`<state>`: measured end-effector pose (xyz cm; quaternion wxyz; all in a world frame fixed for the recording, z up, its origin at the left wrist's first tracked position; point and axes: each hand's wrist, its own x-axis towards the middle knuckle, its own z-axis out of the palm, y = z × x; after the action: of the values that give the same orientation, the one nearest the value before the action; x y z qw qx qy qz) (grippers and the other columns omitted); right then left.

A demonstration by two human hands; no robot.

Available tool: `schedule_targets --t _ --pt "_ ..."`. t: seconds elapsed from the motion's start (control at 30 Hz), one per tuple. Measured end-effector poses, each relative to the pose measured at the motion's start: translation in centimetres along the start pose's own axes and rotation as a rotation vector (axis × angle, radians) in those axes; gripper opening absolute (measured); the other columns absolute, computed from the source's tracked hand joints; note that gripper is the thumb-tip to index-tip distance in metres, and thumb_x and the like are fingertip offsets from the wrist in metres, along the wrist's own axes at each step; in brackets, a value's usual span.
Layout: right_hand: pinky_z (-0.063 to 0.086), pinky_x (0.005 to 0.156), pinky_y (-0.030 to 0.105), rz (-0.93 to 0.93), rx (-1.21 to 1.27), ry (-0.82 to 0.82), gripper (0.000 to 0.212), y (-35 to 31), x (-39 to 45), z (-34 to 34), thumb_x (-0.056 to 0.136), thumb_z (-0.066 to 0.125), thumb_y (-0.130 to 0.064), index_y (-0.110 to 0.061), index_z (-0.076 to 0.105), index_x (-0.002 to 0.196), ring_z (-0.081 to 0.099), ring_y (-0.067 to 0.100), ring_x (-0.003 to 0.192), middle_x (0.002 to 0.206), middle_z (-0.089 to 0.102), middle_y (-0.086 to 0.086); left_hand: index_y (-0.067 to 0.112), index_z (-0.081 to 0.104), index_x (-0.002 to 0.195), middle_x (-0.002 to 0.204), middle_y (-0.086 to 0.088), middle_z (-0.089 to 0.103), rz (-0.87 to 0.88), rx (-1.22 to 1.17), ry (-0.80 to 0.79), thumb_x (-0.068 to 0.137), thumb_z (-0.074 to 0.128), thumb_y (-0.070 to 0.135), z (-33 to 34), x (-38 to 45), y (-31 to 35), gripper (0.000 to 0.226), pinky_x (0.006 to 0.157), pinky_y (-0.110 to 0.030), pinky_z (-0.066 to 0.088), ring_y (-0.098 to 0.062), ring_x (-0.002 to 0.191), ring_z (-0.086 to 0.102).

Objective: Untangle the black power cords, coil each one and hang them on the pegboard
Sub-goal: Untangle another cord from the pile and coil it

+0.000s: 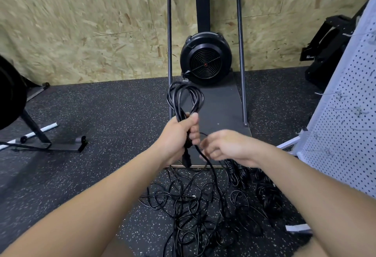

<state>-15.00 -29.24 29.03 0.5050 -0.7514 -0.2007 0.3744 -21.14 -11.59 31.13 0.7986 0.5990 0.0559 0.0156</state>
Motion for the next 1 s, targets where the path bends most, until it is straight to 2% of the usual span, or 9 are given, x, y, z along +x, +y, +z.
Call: schedule_targets --t 0.13,0.3,0.4,0.57,0.63,0.77,0.87,0.93,1.0 --pt "0.055 0.095 0.033 0.012 -0.173 -0.123 0.024 0.5 -0.8 0.8 0.100 0.063 0.000 -0.003 0.070 0.124 0.077 0.023 0.099 0.112 0.081 0.020 0.020 0.051 0.089 0.072 0.003 0.039 0.051 -0.050 0.137 0.114 0.058 0.019 -1.5 1.4 0.3 0.026 0.053 -0.026 0.035 -0.011 0.059 0.034" --pt "0.051 0.069 0.030 -0.189 -0.298 0.167 0.004 -1.5 -1.9 -0.2 0.097 0.078 -0.021 -0.017 0.079 0.098 0.064 0.010 0.066 0.079 0.079 0.001 0.021 0.048 0.087 0.070 0.003 0.042 0.081 0.094 0.296 0.111 0.058 0.019 -3.3 2.5 0.2 0.026 0.052 -0.027 0.038 -0.015 0.059 0.036" --pt "0.051 0.068 0.025 -0.397 -0.400 0.237 0.016 -2.8 -2.5 -0.5 0.103 0.073 -0.030 -0.022 0.080 0.091 0.063 0.005 0.066 0.078 0.076 -0.006 0.017 0.052 0.090 0.071 0.001 0.045 0.039 0.250 0.311 0.111 0.057 0.020 -3.2 2.1 -0.1 0.022 0.052 -0.029 0.038 -0.015 0.057 0.039" --pt "0.058 0.091 0.033 -0.531 -0.385 0.344 0.010 -3.4 -2.5 0.3 0.098 0.081 -0.032 -0.025 0.082 0.092 0.074 0.003 0.090 0.090 0.080 -0.014 0.013 0.070 0.096 0.071 -0.003 0.051 -0.121 0.296 0.080 0.103 0.060 0.069 -0.4 -0.3 -0.8 0.057 0.058 -0.033 0.036 -0.015 0.059 0.044" --pt "0.058 0.078 0.032 -0.505 -0.248 0.421 0.023 -3.6 -2.5 -0.1 0.084 0.094 -0.037 -0.021 0.078 0.087 0.071 0.004 0.073 0.077 0.078 -0.008 0.015 0.073 0.100 0.076 -0.001 0.054 -0.220 0.139 -0.002 0.094 0.059 0.082 0.4 -1.2 -0.8 0.069 0.059 -0.029 0.039 -0.014 0.064 0.046" --pt "0.031 0.049 0.020 -0.458 -0.182 0.478 0.049 -3.8 -2.6 -1.0 0.073 0.102 -0.037 -0.013 0.061 0.082 0.039 0.004 0.046 0.051 0.054 -0.009 0.014 0.063 0.105 0.080 0.003 0.051 -0.332 0.021 -0.202 0.079 0.064 0.091 0.5 -1.8 -1.0 0.081 0.058 -0.022 0.043 -0.010 0.067 0.043" --pt "0.030 0.048 0.021 -0.380 -0.074 0.455 0.044 -3.7 -2.3 -1.4 0.077 0.101 -0.030 -0.013 0.061 0.085 0.035 0.008 0.047 0.053 0.050 -0.010 0.016 0.061 0.111 0.088 0.002 0.054 -0.292 0.073 -0.309 0.078 0.096 0.053 0.2 -1.9 -1.1 0.061 0.062 -0.024 0.046 -0.009 0.071 0.050" --pt "0.039 0.052 0.029 -0.351 0.034 0.380 0.039 -3.4 -2.0 -1.3 0.081 0.098 -0.023 -0.007 0.064 0.091 0.045 0.016 0.048 0.060 0.061 0.002 0.024 0.068 0.101 0.095 0.003 0.057 -0.194 0.317 -0.286 0.086 0.087 0.006 0.5 -1.9 -1.2 0.030 0.068 -0.025 0.047 -0.009 0.078 0.055" --pt "0.056 0.060 0.044 -0.381 0.105 0.316 0.033 -3.5 -2.3 -1.2 0.088 0.093 -0.017 0.000 0.067 0.099 0.061 0.027 0.058 0.071 0.072 0.015 0.027 0.068 0.088 0.093 0.004 0.058 -0.118 0.412 -0.224 0.085 0.068 -0.016 0.9 -1.7 -1.3 0.043 0.066 -0.026 0.044 -0.010 0.078 0.051"
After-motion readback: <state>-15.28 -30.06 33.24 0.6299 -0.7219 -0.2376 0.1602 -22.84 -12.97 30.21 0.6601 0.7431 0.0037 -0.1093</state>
